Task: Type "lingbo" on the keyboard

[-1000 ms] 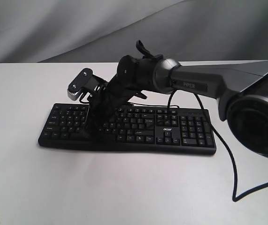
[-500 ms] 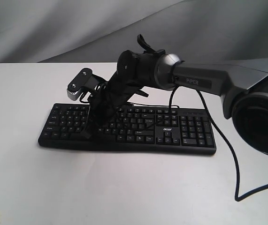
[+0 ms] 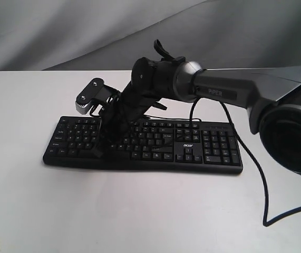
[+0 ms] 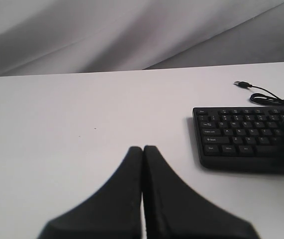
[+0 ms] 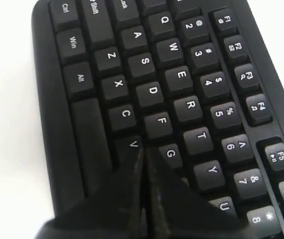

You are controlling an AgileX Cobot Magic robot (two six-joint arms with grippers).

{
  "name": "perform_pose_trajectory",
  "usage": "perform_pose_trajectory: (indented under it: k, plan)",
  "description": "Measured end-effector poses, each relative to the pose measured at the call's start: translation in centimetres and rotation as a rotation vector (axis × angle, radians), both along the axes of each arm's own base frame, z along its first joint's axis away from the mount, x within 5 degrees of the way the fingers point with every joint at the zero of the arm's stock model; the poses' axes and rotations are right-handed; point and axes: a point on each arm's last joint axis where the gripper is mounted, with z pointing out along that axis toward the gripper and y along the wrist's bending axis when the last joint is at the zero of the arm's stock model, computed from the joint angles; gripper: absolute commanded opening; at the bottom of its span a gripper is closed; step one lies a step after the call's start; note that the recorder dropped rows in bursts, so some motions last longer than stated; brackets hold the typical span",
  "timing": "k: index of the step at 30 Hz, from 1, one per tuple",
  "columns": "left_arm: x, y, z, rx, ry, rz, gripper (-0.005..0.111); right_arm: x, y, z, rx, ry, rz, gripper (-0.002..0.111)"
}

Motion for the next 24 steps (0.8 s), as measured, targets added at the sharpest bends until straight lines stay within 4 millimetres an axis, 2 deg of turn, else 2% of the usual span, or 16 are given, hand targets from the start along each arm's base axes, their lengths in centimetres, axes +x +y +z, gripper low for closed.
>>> perform_pose_trajectory:
  k: [3, 8, 11, 13, 14, 17, 21, 24]
  plan:
    - [0.0, 0.0, 0.0, 0.0, 0.0, 0.0, 0.001, 0.0, 0.0, -0.9, -0.011, 0.014, 0.0, 0.0]
    - [0.0, 0.0, 0.0, 0.0, 0.0, 0.0, 0.001, 0.0, 0.0, -1.0, -0.01, 0.018, -0.002, 0.0]
    - [0.0, 0.0, 0.0, 0.0, 0.0, 0.0, 0.001, 0.0, -0.1, -0.8, -0.023, 0.004, 0.006, 0.0]
    - [0.0, 0.0, 0.0, 0.0, 0.0, 0.0, 0.001, 0.1, -0.4, 0.4, -0.024, -0.015, 0.011, 0.0]
    - [0.0, 0.0, 0.0, 0.0, 0.0, 0.0, 0.001, 0.3, -0.8, 1.4, -0.019, -0.031, 0.001, 0.0]
    - [0.0, 0.0, 0.0, 0.0, 0.0, 0.0, 0.001, 1.4, -2.3, 2.5, -0.024, -0.043, -0.033, 0.0]
    - [0.0, 0.0, 0.0, 0.0, 0.0, 0.0, 0.001, 2.1, -5.1, 1.4, -0.059, -0.008, -0.084, 0.0]
    - [0.0, 0.0, 0.0, 0.0, 0.0, 0.0, 0.001, 1.6, -5.7, 0.8, -0.046, -0.011, -0.094, 0.0]
